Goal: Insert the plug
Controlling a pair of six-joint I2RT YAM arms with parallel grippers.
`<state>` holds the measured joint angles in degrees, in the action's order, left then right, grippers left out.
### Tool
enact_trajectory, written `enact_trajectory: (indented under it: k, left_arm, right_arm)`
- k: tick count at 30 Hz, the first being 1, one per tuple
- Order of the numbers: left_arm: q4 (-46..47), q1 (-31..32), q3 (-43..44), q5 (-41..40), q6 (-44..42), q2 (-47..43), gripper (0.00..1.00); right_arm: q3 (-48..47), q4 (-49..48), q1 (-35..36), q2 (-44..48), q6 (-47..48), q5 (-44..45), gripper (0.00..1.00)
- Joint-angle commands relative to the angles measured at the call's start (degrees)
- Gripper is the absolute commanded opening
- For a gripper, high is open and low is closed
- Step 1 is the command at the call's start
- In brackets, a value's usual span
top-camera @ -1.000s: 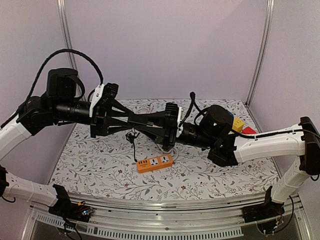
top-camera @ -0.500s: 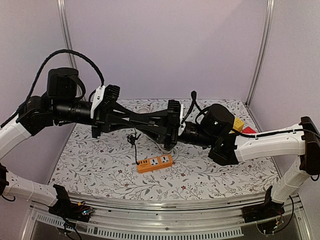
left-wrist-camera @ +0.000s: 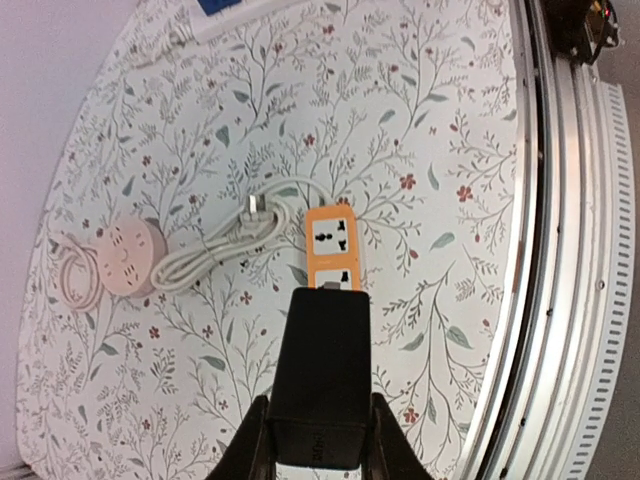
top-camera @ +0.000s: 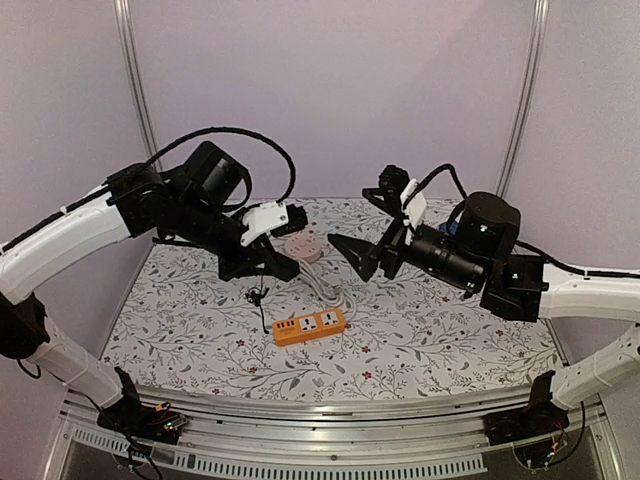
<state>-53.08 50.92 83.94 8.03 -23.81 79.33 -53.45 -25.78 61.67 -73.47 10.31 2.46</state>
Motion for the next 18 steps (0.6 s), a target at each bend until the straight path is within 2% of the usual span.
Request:
enact_trajectory:
  k: [1, 6, 15, 18]
  left_arm:
    - [-17.5, -0.1, 5.1, -5.3, 0.1, 8.8, 0.0]
    - [-17.7, -1.2, 3.7, -14.0, -2.5, 14.9, 0.0]
    - [-24.4, 2.1, 19.6, -8.5, 3.1, 36.8, 0.0]
    - [-24.8, 3.1, 23.2, -7.4, 4.5, 40.6, 0.0]
  right_arm:
    - [3.1, 16.8, -0.7, 6.6, -1.8, 13.1, 0.99]
    - [8.4, 17.2, -1.8, 13.6, -1.7, 16.1, 0.99]
    - [11.9, 21.7, -2.0, 20.8, -1.6, 19.6, 0.99]
    - [14.2, 22.4, -2.0, 24.5, -1.6, 21.1, 0.99]
